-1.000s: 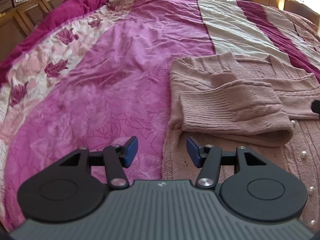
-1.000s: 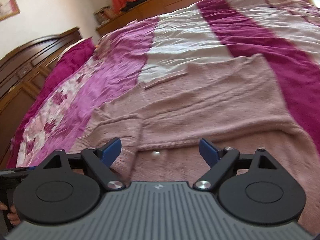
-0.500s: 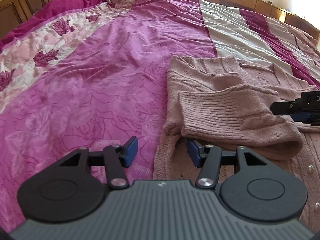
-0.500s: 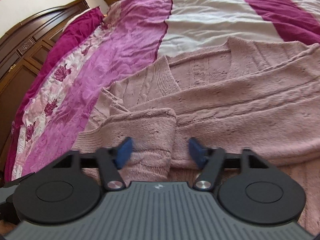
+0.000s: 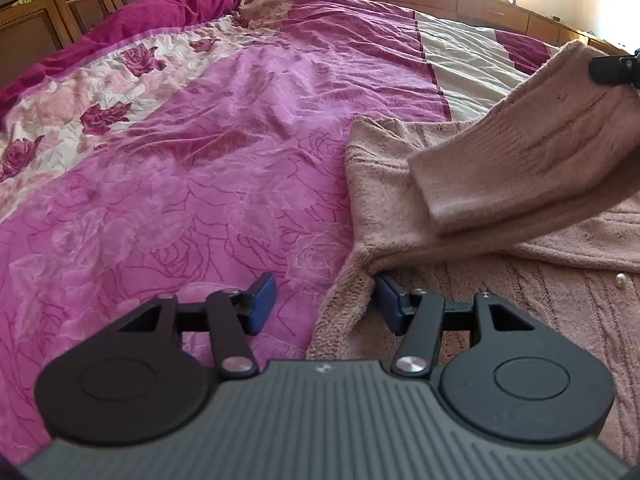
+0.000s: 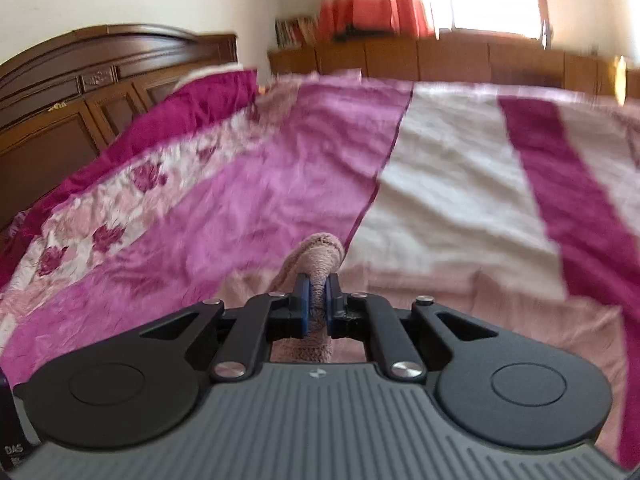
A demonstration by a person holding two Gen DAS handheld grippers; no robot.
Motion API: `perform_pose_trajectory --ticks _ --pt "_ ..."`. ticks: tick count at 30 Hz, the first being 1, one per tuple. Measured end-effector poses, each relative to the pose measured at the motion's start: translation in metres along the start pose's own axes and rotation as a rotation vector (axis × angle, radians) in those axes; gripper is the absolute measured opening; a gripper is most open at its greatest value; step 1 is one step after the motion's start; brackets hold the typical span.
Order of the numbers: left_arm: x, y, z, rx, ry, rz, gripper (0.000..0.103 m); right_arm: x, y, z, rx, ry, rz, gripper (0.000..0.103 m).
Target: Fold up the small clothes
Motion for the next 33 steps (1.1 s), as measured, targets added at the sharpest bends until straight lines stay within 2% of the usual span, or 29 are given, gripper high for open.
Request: perform_pose_trajectory --ticks 6,10,13,16,19,21,24,29,33 --pt "0.002 -0.002 0.002 0.019 0.010 0.006 0.057 0.036 -0.036 0.025 0.016 -0.098 -0.135 0.008" --pt "0.003 -0.002 0.002 0.020 0.008 0.004 0.057 0.059 -0.070 0.047 0.105 -0.134 -0.238 0.009" --pt "0.003 -0.002 0.002 0.021 0.007 0.002 0.057 0.062 -0.078 0.053 0.130 -0.126 -0.240 0.011" --pt "0.003 -0.002 0.002 0.018 0.005 -0.001 0.057 0.055 -0.072 0.047 0.113 -0.140 -0.239 0.027" --pt "-0.001 0.001 0.000 0.004 -0.001 -0.016 0.057 0.040 -0.062 0.033 0.079 -0.153 -0.186 0.038" --pt "-0.005 0.003 -0.003 -0.014 -0.009 -0.025 0.057 0.027 -0.057 0.023 0.065 -0.137 -0.149 0.049" --pt "-0.013 0.006 -0.007 -0.047 -0.019 -0.031 0.057 0.014 -0.053 0.005 0.044 -0.080 -0.120 0.059" --pt "-0.025 0.010 -0.011 -0.066 -0.019 -0.020 0.057 0.017 -0.055 -0.032 0.016 0.066 -0.169 0.062" --pt "-0.028 0.009 -0.016 -0.089 -0.014 -0.033 0.057 0.022 -0.068 -0.061 -0.023 0.123 -0.204 0.064"
Point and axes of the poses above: each gripper's, at about its wrist camera, not at the fingertips, and x roughly the way its jaws point, z to its right, y to its top, the point moved 3 cm from there along x, roughly the way its jaws point, and after that the axes turned 1 degree about -y, right-handed, at the moved point
